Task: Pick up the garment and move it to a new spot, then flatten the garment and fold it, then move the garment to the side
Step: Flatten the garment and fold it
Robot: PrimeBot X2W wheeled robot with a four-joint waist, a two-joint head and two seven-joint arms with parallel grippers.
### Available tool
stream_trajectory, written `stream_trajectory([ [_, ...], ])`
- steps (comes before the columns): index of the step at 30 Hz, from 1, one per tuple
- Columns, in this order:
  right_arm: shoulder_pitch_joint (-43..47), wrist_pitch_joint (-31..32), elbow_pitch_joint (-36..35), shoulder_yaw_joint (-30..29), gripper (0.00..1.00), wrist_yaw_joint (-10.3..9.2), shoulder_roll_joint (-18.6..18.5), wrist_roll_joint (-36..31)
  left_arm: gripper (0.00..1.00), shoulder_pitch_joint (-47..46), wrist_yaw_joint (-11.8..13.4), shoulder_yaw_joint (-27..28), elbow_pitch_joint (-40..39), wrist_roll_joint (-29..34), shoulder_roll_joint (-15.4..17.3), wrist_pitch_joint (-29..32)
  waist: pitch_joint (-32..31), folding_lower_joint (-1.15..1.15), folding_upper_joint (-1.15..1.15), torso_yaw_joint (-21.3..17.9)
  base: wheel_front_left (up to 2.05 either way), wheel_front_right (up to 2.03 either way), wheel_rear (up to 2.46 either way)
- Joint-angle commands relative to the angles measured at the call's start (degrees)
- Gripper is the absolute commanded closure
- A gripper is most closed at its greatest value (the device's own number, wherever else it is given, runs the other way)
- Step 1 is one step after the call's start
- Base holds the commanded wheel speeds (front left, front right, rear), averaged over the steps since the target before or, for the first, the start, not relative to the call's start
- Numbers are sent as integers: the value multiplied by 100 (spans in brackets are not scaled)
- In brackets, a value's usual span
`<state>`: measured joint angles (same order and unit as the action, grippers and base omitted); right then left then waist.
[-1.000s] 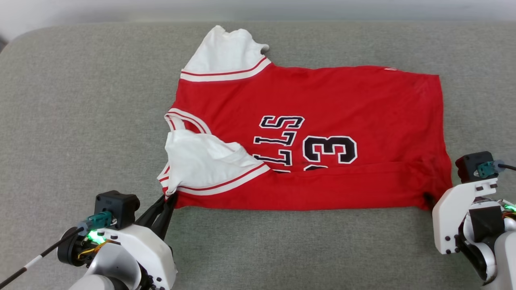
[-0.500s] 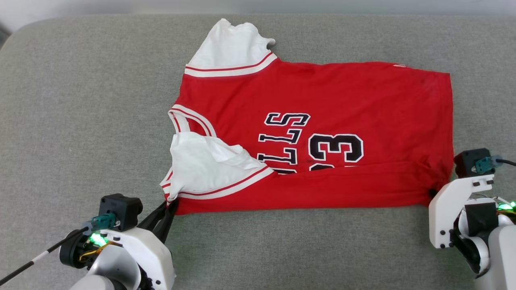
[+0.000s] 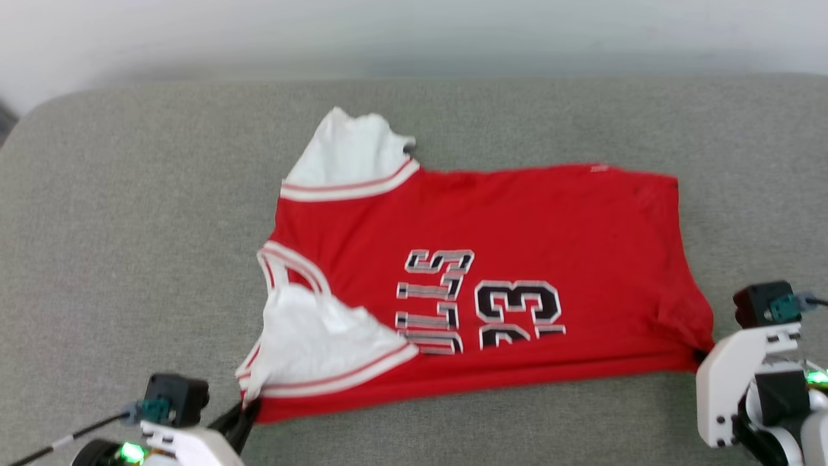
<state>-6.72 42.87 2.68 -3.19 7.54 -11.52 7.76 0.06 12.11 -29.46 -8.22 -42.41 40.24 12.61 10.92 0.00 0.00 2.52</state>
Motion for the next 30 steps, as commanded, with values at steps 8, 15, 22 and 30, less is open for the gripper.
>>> stream_trajectory([
  [8, 997, 448, -719, -314, 100, -11, 23, 217, 100, 795, 146, -80, -285, -241, 237, 174, -309, 0, 0, -125, 0, 0, 0],
  [15, 1479, 567, -683, -416, 100, -11, 107, 199, 100, 996, 30, -318, -32, -332, 103, 254, -351, 0, 0, -131, 0, 0, 0],
  [22, 1436, 439, -379, -313, 100, -10, 195, 193, 100, 837, -215, -421, 441, -384, -133, 66, -351, 0, 0, -143, 0, 0, 0],
  [30, 1193, 152, -489, -223, 0, -7, 38, 318, 0, 660, -277, -238, 566, -314, -172, -365, -496, 0, 0, -171, 0, 0, 0],
])
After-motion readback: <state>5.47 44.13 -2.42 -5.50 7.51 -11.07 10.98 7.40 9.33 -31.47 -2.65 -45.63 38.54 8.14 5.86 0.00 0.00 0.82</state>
